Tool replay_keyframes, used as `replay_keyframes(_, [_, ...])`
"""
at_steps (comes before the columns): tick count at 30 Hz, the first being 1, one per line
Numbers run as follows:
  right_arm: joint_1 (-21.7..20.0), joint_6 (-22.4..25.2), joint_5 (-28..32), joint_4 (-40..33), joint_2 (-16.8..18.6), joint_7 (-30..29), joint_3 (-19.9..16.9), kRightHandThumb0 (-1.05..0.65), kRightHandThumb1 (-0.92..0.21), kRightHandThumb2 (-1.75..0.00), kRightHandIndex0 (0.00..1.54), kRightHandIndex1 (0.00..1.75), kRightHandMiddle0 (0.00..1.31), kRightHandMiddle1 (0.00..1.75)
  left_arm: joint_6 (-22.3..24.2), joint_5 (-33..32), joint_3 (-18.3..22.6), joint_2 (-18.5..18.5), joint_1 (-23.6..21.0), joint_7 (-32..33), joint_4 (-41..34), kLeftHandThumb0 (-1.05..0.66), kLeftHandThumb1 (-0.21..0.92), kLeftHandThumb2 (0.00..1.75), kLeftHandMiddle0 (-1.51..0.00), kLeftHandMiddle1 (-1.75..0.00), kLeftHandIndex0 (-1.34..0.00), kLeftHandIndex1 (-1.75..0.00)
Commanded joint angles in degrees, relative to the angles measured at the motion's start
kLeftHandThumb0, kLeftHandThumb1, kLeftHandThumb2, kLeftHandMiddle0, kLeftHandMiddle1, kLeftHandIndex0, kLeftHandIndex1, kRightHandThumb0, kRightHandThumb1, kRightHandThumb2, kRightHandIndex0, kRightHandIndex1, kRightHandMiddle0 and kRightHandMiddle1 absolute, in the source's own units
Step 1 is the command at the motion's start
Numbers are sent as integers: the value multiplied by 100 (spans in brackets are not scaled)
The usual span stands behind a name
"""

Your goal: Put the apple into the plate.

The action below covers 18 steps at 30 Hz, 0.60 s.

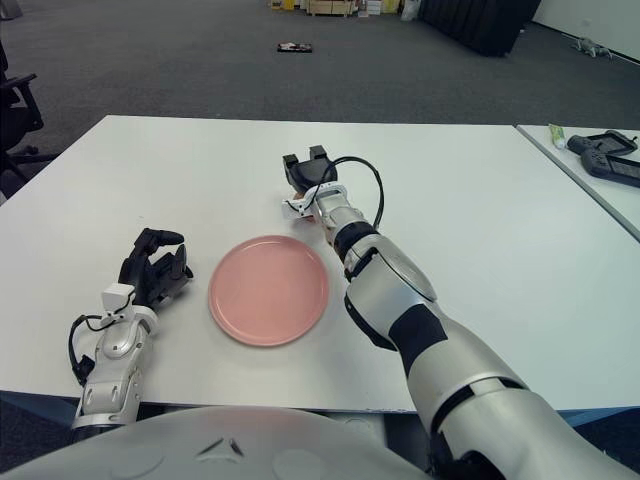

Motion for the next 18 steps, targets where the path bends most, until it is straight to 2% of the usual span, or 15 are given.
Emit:
replay_keyframes(1, [-54,142,138,86,-137,114,-140,-56,-52,-92,1,111,1,122,-44,-44,25,36,-7,-41,-12,-37,75,78,-79,-175,-30,-175])
replay_keyframes(3, [-45,201,192,100,-156,182,-204,-59,-59,-85,0,82,0,104,-44,-59,27,42,-2,-52,-17,-37,74,78,-79,-175,-30,-175])
replay_keyframes(9, [7,278,427,106,-205,406,-461,-63,-65,-77,0,37,0,72,-47,-89,45,63,9,-85,-13,-37,74,78,-79,-175,-30,-175])
replay_keyframes(11, [36,296,504,109,-229,515,-537,-65,-66,-74,0,15,0,55,-36,-101,54,62,11,-94,-19,-37,74,78,-79,-175,-30,-175])
replay_keyframes(14, [64,314,543,109,-248,608,-570,-68,-66,-72,0,5,0,40,-24,-112,62,55,14,-101,-32,-37,74,78,-79,-175,-30,-175])
replay_keyframes(18, [150,333,593,114,-254,740,-597,-72,-66,-67,0,1,0,21,-25,-113,61,65,29,-118,-59,-37,75,78,-79,-175,-30,-175])
